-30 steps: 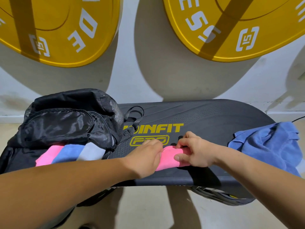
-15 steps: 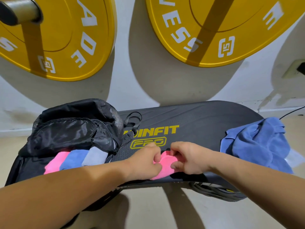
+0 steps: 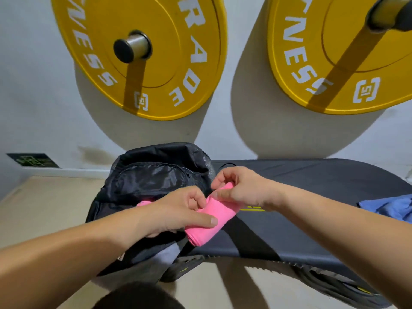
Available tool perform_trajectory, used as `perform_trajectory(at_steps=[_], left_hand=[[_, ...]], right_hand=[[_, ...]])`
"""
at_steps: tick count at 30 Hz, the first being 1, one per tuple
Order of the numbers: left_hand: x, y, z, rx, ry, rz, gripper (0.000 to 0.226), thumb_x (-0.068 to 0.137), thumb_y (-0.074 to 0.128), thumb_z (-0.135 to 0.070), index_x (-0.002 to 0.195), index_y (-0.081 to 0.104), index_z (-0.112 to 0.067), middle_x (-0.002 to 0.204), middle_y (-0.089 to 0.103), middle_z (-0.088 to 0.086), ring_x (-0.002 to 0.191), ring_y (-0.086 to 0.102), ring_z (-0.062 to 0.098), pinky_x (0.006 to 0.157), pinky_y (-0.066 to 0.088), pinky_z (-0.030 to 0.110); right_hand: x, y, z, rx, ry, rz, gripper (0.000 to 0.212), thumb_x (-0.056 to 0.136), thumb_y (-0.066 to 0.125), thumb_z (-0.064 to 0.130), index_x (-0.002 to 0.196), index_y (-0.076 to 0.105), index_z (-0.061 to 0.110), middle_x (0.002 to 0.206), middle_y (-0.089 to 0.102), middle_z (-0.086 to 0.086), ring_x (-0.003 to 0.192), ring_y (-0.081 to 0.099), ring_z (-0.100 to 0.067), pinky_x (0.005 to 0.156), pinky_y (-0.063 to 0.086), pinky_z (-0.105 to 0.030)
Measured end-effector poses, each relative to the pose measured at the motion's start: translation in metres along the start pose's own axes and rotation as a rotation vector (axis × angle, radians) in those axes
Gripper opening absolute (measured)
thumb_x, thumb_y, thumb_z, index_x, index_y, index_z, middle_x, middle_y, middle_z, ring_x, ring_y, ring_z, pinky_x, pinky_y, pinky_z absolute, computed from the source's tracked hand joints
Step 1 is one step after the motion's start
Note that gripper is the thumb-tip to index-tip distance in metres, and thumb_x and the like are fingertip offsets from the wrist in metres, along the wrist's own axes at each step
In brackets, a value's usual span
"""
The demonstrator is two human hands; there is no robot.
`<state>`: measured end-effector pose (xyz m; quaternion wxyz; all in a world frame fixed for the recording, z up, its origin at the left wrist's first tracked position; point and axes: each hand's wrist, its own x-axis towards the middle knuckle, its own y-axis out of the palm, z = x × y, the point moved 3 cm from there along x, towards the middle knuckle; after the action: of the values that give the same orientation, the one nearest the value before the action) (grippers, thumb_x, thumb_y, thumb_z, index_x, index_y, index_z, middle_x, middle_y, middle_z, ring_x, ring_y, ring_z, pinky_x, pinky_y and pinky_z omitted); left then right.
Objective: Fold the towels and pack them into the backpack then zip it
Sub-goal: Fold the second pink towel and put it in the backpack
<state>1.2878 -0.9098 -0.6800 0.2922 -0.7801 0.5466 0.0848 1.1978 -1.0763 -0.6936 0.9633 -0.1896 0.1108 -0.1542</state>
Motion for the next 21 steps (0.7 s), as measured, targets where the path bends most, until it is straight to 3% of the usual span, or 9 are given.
perform_trajectory(at_steps=[3, 6, 8, 12, 15, 18, 21], left_hand=[[-0.034, -0.025, 0.029, -0.048, 0.014, -0.155, 0.042, 0.074, 0.088, -0.016, 0.102, 0.058, -0.009, 0.070, 0.067, -0.001, 0.062, 0.059, 0.008, 0.061, 0.044, 0.021], [-0.061, -0.052, 0.063, -0.155, 0.003, -0.315, 0.042, 0.071, 0.087, -0.024, 0.100, 0.059, -0.014, 0.089, 0.078, 0.011, 0.077, 0.072, 0.022, 0.075, 0.053, 0.040], [-0.078, -0.074, 0.088, -0.215, -0.034, -0.424, 0.041, 0.068, 0.086, -0.026, 0.099, 0.062, -0.015, 0.094, 0.078, 0.012, 0.084, 0.076, 0.027, 0.079, 0.058, 0.045], [-0.102, -0.120, 0.141, -0.244, -0.147, -0.706, 0.037, 0.074, 0.088, -0.026, 0.099, 0.063, -0.016, 0.095, 0.074, 0.012, 0.079, 0.074, 0.028, 0.066, 0.056, 0.037], [-0.102, -0.145, 0.176, -0.171, -0.276, -0.915, 0.032, 0.081, 0.083, -0.022, 0.102, 0.059, -0.015, 0.100, 0.063, 0.009, 0.080, 0.064, 0.023, 0.059, 0.046, 0.029], [-0.083, -0.160, 0.202, -0.053, -0.315, -0.951, 0.033, 0.080, 0.082, -0.026, 0.102, 0.059, -0.016, 0.102, 0.061, 0.005, 0.086, 0.061, 0.026, 0.070, 0.048, 0.032], [-0.061, -0.166, 0.212, 0.098, -0.315, -0.936, 0.030, 0.080, 0.079, -0.025, 0.105, 0.065, -0.014, 0.103, 0.064, 0.004, 0.093, 0.060, 0.029, 0.077, 0.044, 0.029]], right_hand=[[0.021, 0.037, 0.034, -0.008, -0.027, -0.036, 0.014, 0.079, 0.080, 0.019, 0.090, 0.071, 0.016, 0.080, 0.069, 0.005, 0.072, 0.062, -0.009, 0.067, 0.055, -0.027], [0.036, 0.071, 0.062, -0.072, -0.079, -0.103, 0.030, 0.075, 0.082, 0.039, 0.086, 0.067, 0.016, 0.078, 0.069, 0.002, 0.068, 0.061, -0.015, 0.068, 0.054, -0.032], [0.045, 0.087, 0.075, -0.275, -0.149, -0.149, 0.034, 0.082, 0.073, 0.051, 0.086, 0.064, 0.018, 0.084, 0.067, 0.000, 0.074, 0.062, -0.017, 0.067, 0.050, -0.032], [0.060, 0.113, 0.075, -0.660, -0.310, -0.131, 0.028, 0.090, 0.061, 0.049, 0.102, 0.063, 0.025, 0.103, 0.059, 0.003, 0.097, 0.061, -0.020, 0.081, 0.053, -0.039], [0.073, 0.130, 0.057, -0.804, -0.312, -0.109, 0.038, 0.092, 0.058, 0.049, 0.121, 0.059, 0.025, 0.115, 0.058, 0.001, 0.112, 0.057, -0.025, 0.087, 0.053, -0.040], [0.086, 0.136, 0.044, -0.942, -0.271, -0.110, 0.048, 0.094, 0.056, 0.053, 0.131, 0.056, 0.024, 0.121, 0.056, 0.000, 0.117, 0.055, -0.026, 0.089, 0.051, -0.038], [0.099, 0.136, 0.039, -1.022, -0.288, -0.124, 0.050, 0.092, 0.057, 0.058, 0.129, 0.059, 0.025, 0.115, 0.059, -0.001, 0.112, 0.057, -0.026, 0.083, 0.050, -0.036]])
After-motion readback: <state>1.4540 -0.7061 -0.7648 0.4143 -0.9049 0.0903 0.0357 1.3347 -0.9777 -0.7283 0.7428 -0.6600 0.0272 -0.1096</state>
